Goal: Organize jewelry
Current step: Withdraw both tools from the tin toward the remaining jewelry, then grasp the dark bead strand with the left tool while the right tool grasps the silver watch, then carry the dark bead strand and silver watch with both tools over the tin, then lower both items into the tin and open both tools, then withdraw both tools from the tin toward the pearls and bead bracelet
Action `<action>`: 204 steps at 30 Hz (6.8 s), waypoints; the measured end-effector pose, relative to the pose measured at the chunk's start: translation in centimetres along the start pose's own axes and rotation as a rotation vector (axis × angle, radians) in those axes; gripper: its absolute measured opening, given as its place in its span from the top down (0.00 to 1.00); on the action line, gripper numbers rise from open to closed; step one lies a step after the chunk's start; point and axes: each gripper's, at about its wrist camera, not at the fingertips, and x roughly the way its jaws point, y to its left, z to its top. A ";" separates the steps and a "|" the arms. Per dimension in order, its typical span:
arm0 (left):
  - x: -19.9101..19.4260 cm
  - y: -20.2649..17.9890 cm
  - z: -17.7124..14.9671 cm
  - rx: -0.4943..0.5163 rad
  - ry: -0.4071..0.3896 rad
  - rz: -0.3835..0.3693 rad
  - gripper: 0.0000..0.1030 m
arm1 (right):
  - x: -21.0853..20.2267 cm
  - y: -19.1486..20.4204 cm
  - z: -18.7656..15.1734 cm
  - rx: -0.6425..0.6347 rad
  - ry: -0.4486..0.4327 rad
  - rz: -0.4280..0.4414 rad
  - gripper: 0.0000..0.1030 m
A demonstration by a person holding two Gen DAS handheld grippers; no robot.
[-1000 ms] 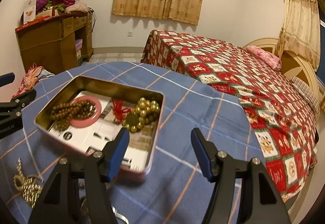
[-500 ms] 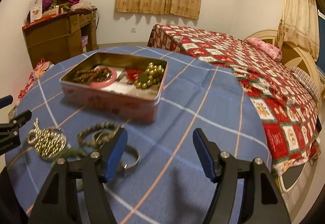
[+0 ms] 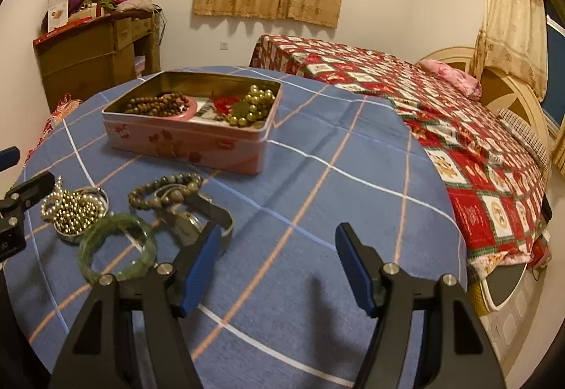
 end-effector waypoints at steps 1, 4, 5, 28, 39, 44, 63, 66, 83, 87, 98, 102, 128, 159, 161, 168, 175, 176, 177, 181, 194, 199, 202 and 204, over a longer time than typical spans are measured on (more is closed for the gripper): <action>0.2 -0.4 -0.1 0.010 0.005 -0.005 0.26 | 0.1 -0.1 0.0 0.002 0.001 0.001 0.33; 1.2 -1.1 -0.3 0.025 0.027 -0.030 0.44 | 0.1 0.0 -0.1 0.005 -0.002 0.008 0.33; 1.7 -1.3 -0.3 0.031 0.049 -0.058 0.68 | 0.1 0.0 -0.1 0.004 -0.004 0.008 0.33; -3.3 4.2 3.5 -0.097 -0.121 -0.121 0.96 | -0.3 1.4 1.0 -0.012 -0.041 0.142 0.33; -0.9 4.1 1.8 -0.103 -0.053 -0.143 0.96 | 1.4 2.9 0.9 -0.096 0.039 0.214 0.76; -0.8 4.3 1.7 -0.106 -0.059 -0.134 0.96 | 1.7 3.2 0.7 -0.114 0.061 0.215 0.83; -2.0 5.3 2.3 -0.133 -0.091 -0.128 0.96 | -1.7 2.4 1.4 -0.114 -0.054 0.119 0.91; -2.5 5.6 2.7 -0.138 -0.102 -0.122 0.96 | -2.4 2.8 1.7 -0.142 -0.082 0.083 0.91; -3.6 4.4 5.2 -0.078 -0.150 -0.089 0.96 | -3.4 1.4 3.0 -0.106 -0.153 0.078 0.91; -3.9 3.9 6.6 -0.056 -0.179 -0.096 0.96 | -3.2 0.7 3.7 -0.085 -0.154 0.080 0.91; -1.8 2.7 10.2 -0.005 -0.208 -0.103 0.96 | -1.9 0.3 6.6 -0.080 -0.166 0.088 0.91; -0.9 2.4 11.7 0.008 -0.217 -0.097 0.96 | -1.3 0.5 7.7 -0.079 -0.175 0.096 0.91; 6.4 -0.2 16.6 0.071 -0.184 -0.067 0.96 | 5.4 1.6 13.1 -0.057 -0.144 0.109 0.91; 11.6 -1.7 14.5 0.130 -0.055 -0.023 0.88 | 9.2 3.1 12.4 -0.074 -0.046 0.101 0.85; 11.4 -1.5 14.3 0.126 -0.057 -0.012 0.57 | 9.0 3.1 12.3 -0.077 -0.049 0.096 0.68; 10.0 -0.6 13.9 0.115 -0.108 0.031 0.20 | 8.1 2.6 11.4 -0.065 -0.049 0.065 0.57; 10.2 -0.9 13.8 0.123 -0.098 0.038 0.20 | 7.2 2.3 10.9 -0.053 -0.055 0.049 0.51; 10.3 -0.9 13.8 0.124 -0.095 0.044 0.20 | 7.1 2.3 10.9 -0.055 -0.058 0.045 0.48; 10.2 -1.0 13.7 0.122 -0.093 0.041 0.20 | 7.1 2.3 10.8 -0.056 -0.061 0.041 0.46; 10.1 -1.1 13.6 0.125 -0.089 0.043 0.20 | 6.9 2.4 10.6 -0.061 -0.057 0.041 0.45; 6.3 3.2 8.7 0.057 -0.053 0.074 0.20 | 3.2 -0.3 6.3 0.019 -0.014 0.035 0.35; 4.5 4.5 4.4 0.027 -0.003 0.070 0.20 | 2.7 -0.2 4.3 0.023 0.037 0.042 0.35; 3.4 4.9 2.2 0.005 0.017 0.061 0.20 | 2.3 0.2 3.4 0.012 0.045 0.044 0.35; 2.9 5.2 0.8 -0.019 0.036 0.052 0.20 | 2.1 0.5 3.1 0.001 0.045 0.040 0.35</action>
